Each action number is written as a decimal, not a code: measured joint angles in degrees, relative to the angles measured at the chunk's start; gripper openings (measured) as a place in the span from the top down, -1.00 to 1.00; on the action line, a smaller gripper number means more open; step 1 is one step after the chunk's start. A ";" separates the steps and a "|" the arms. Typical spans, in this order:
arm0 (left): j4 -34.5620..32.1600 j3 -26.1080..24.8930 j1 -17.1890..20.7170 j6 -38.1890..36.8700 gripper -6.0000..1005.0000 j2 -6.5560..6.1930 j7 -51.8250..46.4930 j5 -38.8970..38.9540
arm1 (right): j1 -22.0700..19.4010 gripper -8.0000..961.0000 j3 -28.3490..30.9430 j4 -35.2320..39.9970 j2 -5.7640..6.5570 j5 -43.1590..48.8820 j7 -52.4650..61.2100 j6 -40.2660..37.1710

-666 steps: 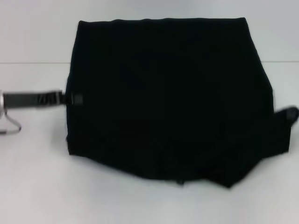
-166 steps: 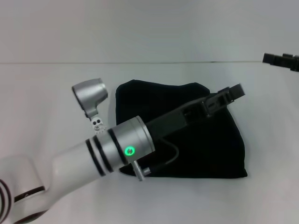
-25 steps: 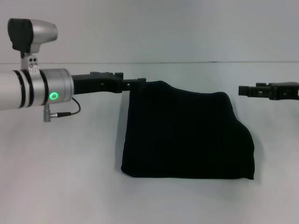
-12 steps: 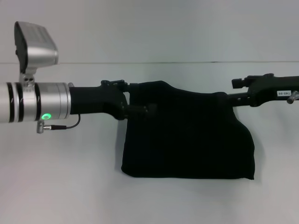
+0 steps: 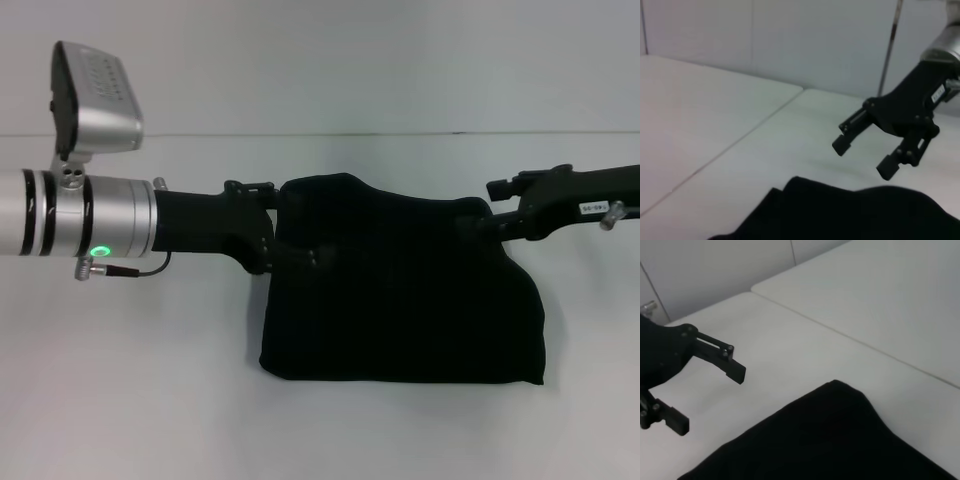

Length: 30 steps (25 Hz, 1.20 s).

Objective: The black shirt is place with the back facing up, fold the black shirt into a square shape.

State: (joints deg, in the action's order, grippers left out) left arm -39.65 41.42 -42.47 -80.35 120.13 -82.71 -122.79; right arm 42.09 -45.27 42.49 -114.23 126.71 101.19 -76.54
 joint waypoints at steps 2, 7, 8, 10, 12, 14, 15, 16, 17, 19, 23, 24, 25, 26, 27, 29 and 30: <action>-0.01 0.72 -0.44 -0.03 -0.81 -0.02 -0.19 -0.91 | 0.07 -0.88 -0.05 -0.15 -0.43 0.23 -0.30 0.36; -0.09 2.91 -0.96 0.45 -0.81 -0.05 -0.78 -2.10 | 0.06 -0.88 -0.58 -0.17 -0.98 0.30 -0.40 0.64; -0.12 3.00 -1.02 0.65 -0.81 -0.06 -0.84 -2.28 | 0.03 -0.88 -0.70 -0.17 -1.06 0.30 -0.42 0.66; -0.14 3.04 -1.12 0.73 -0.81 -0.06 -0.87 -2.71 | -0.02 -0.88 -0.91 -0.17 -1.15 0.30 -0.45 0.67; -0.20 3.04 -1.18 0.74 -0.81 -0.07 -0.87 -2.99 | -0.03 -0.88 -1.16 -0.17 -1.24 0.30 -0.47 0.72; -0.30 3.00 -1.13 0.78 -0.81 -0.08 -0.87 -3.14 | -0.02 -0.88 -1.42 -0.16 -1.37 0.34 -0.50 0.90; -0.35 2.99 -1.08 0.81 -0.81 -0.08 -0.87 -3.25 | 0.02 -0.88 -1.59 -0.18 -1.43 0.35 -0.53 1.01; -0.38 2.99 -1.06 0.84 -0.81 -0.08 -0.87 -3.26 | 0.05 -0.88 -1.76 -0.19 -1.46 0.36 -0.55 1.06; -0.46 2.99 -1.01 0.89 -0.81 -0.08 -0.87 -3.29 | 0.09 -0.88 -1.92 -0.20 -1.48 0.36 -0.56 1.12; -0.56 3.03 -0.96 0.97 -0.81 -0.08 -0.88 -3.34 | 0.22 -0.88 -2.05 -0.21 -1.53 0.38 -0.56 1.15; -0.69 2.91 -0.63 1.39 -0.81 -0.08 -1.01 -3.53 | 0.44 -0.88 -2.10 -0.21 -1.59 0.38 -0.57 1.22; -0.69 2.85 -0.61 1.40 -0.81 -0.08 -1.01 -3.54 | 0.48 -0.88 -2.10 -0.21 -1.60 0.38 -0.57 1.29; -0.70 2.81 -0.59 1.41 -0.81 -0.08 -1.01 -3.58 | 0.53 -0.88 -2.10 -0.21 -1.60 0.38 -0.57 1.42; -0.69 2.79 -0.59 1.41 -0.81 -0.08 -1.02 -3.69 | 0.58 -0.88 -2.11 -0.21 -1.60 0.38 -0.57 1.50; -0.69 2.76 -0.59 1.42 -0.81 -0.08 -1.07 -3.88 | 0.61 -0.88 -2.10 -0.21 -1.60 0.38 -0.57 1.53; -0.69 2.69 -0.59 1.43 -0.81 -0.08 -1.16 -4.32 | 0.69 -0.88 -2.14 -0.21 -1.60 0.38 -0.56 1.58; -0.69 2.66 -0.59 1.43 -0.81 -0.08 -1.18 -4.38 | 0.72 -0.88 -2.17 -0.21 -1.60 0.38 -0.57 1.59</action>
State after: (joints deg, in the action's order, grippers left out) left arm -40.35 44.08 -43.06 -78.92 120.06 -83.88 -127.17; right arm 42.81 -47.44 42.27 -115.83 127.09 100.63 -74.95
